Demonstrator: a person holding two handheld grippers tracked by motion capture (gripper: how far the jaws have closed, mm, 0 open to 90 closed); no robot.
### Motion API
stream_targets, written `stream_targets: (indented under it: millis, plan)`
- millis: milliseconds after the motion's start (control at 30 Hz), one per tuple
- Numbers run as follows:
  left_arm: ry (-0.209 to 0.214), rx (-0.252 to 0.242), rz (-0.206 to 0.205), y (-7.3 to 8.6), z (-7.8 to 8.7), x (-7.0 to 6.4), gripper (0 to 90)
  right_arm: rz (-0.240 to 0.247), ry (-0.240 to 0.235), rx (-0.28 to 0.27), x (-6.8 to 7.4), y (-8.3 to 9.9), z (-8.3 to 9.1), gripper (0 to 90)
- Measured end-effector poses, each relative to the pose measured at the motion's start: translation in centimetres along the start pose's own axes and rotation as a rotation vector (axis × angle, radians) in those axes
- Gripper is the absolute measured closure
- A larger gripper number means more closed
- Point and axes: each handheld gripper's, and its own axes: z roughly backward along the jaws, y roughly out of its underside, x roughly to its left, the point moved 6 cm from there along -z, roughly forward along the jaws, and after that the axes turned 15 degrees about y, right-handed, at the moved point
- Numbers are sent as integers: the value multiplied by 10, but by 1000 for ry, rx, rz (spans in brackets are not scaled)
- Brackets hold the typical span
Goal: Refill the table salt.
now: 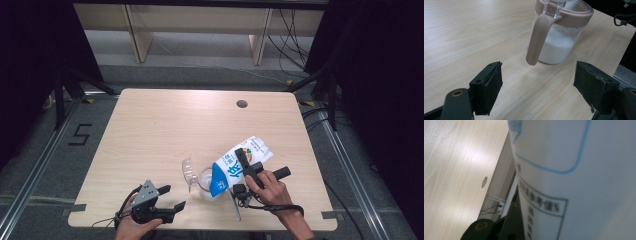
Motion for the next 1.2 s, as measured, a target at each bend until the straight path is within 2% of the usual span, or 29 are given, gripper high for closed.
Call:
stream_targets:
  millis: [67,167,267,300,333,367,433,467,533,567,600,633,667,733,767,800,833,867,900,1000,1033,1200]
  plan:
    - [0,0,0,0,0,0,221,29,6,-15,-3,0,-1,800]
    - [4,-5,4,0,-1,0,221,13,10,-9,-3,0,-1,801]
    - [4,-1,-7,0,0,0,221,35,19,-30,-5,-1,-2,803]
    - [0,-2,2,0,0,0,221,1,4,-3,-1,1,0,803]
    - [0,-1,2,0,0,0,221,-51,43,-1,-2,-1,-1,804]
    - [0,-1,2,0,0,0,221,-62,44,1,-2,-1,-1,804]
    - [0,0,2,0,0,0,221,-36,-4,30,1,2,2,805]
    - [0,0,2,0,0,0,221,-81,46,6,0,-1,-1,806]
    - [0,-1,3,0,0,0,221,-35,13,15,-1,1,1,806]
    - [2,-1,2,0,0,0,221,-75,24,13,1,-1,0,806]
    - [3,-3,3,0,-1,0,221,-56,23,13,0,0,0,807]
    - [1,-3,-2,0,-1,0,221,-42,-2,32,1,2,2,807]
    - [2,-7,6,0,-1,0,221,-66,39,5,-1,-1,-1,808]
    - [4,-4,-1,0,-1,0,220,-67,35,6,-1,-1,-1,808]
    - [5,-9,5,0,-1,0,221,-34,19,13,-2,1,0,808]
    - [7,-6,-7,0,-1,0,221,-67,35,5,-1,-1,-1,808]
    - [5,-7,-1,0,-1,0,221,-42,43,-5,-4,-1,-2,809]
    - [7,-12,3,0,-2,0,221,-16,32,0,-5,0,-1,809]
    - [12,-8,-8,0,-1,0,221,-9,25,-3,-5,0,-1,809]
    - [6,-11,6,0,-1,0,221,-50,22,21,-2,1,0,809]
    - [4,1,-11,0,0,0,221,-51,22,20,-2,1,0,809]
    - [5,-2,-3,0,-1,0,221,-14,30,0,-6,0,-1,811]
